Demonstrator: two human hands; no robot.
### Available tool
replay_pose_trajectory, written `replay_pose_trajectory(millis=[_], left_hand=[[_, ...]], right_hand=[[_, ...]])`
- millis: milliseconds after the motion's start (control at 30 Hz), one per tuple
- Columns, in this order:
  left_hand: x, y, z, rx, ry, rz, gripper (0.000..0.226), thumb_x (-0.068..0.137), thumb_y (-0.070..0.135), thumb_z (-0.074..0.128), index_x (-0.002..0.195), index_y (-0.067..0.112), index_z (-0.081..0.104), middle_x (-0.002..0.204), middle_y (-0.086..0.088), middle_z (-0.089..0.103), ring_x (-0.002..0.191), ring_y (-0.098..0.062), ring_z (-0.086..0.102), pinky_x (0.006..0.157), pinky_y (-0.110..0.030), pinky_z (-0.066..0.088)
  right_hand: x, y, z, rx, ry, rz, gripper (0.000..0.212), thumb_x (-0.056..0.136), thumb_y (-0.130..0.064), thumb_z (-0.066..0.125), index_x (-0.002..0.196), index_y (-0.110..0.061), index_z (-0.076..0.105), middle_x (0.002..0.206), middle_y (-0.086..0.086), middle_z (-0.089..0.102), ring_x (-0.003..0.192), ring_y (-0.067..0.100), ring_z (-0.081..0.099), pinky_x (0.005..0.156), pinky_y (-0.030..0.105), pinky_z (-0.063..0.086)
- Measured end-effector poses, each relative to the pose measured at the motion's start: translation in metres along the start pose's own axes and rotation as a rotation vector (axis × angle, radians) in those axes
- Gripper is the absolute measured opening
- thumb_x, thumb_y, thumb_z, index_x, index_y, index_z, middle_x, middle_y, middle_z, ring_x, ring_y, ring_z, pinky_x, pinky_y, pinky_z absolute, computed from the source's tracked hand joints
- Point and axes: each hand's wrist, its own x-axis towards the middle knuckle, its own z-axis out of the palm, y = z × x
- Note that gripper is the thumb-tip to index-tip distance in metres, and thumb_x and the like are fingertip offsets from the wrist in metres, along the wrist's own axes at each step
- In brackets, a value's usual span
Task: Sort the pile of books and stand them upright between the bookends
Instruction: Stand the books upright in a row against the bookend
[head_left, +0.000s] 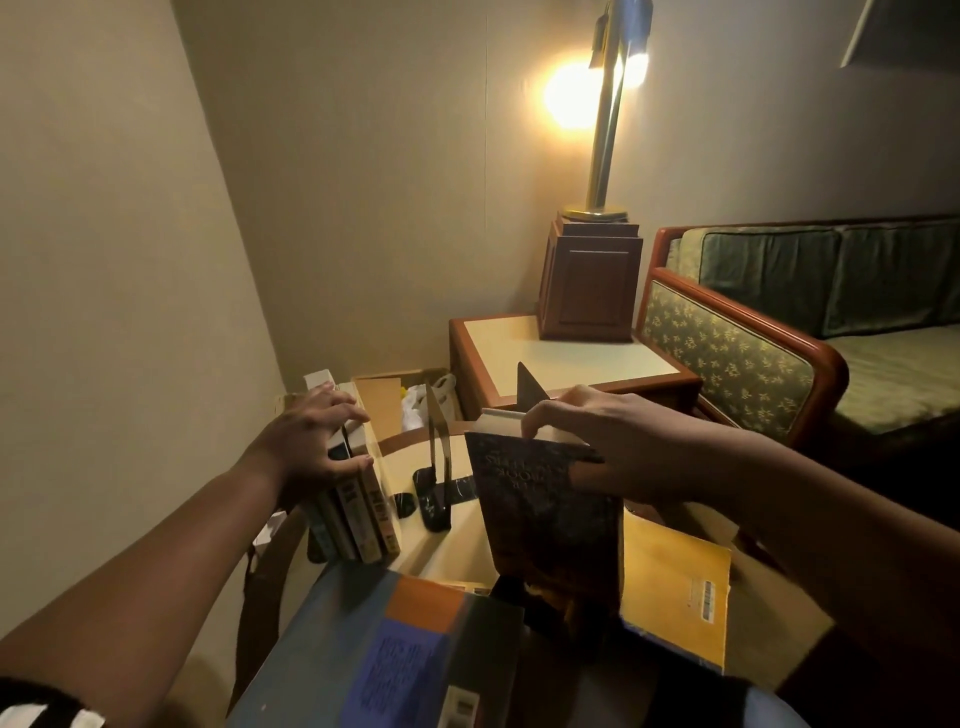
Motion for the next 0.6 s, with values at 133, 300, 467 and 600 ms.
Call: replay_pose_trajectory(millis=[133, 300, 467, 600], left_hand=[[0.001, 0.000, 0.000, -0.009, 0.010, -0.001, 0.056, 0.077, 0.059, 0.068, 0.127, 0.037, 0.056, 0.149, 0.006, 0.043, 0.148, -0.021, 0.020, 0.109, -0.056, 0.035], [0.000, -0.004, 0.003, 0.001, -0.010, -0.004, 0.059, 0.075, 0.065, 0.062, 0.128, 0.040, 0.054, 0.150, 0.008, 0.041, 0.149, -0.020, 0.018, 0.110, -0.056, 0.035], [0.000, 0.001, -0.001, -0.008, -0.015, -0.010, 0.065, 0.071, 0.070, 0.056, 0.128, 0.040, 0.054, 0.151, 0.009, 0.040, 0.149, -0.018, 0.016, 0.111, -0.054, 0.035], [-0.002, 0.001, -0.002, -0.025, -0.022, -0.017, 0.071, 0.067, 0.075, 0.049, 0.128, 0.040, 0.054, 0.150, 0.009, 0.040, 0.150, -0.017, 0.015, 0.113, -0.054, 0.033]], right_hand=[[0.018, -0.015, -0.005, -0.045, -0.098, -0.042, 0.048, 0.099, -0.027, 0.053, 0.139, -0.047, 0.037, 0.115, -0.006, 0.055, 0.093, 0.010, 0.055, 0.074, 0.026, 0.057], [0.038, -0.030, 0.007, -0.020, -0.065, -0.072, 0.043, 0.101, -0.029, 0.053, 0.140, -0.044, 0.040, 0.113, -0.001, 0.047, 0.090, 0.015, 0.057, 0.067, 0.026, 0.057], [0.053, -0.041, 0.009, 0.058, 0.098, -0.034, 0.042, 0.101, -0.030, 0.054, 0.140, -0.041, 0.043, 0.117, 0.001, 0.041, 0.092, 0.019, 0.057, 0.063, 0.024, 0.055], [0.080, -0.054, 0.008, 0.066, 0.176, 0.018, 0.054, 0.098, -0.031, 0.060, 0.147, -0.034, 0.040, 0.124, 0.007, 0.042, 0.098, 0.016, 0.053, 0.061, 0.013, 0.049]])
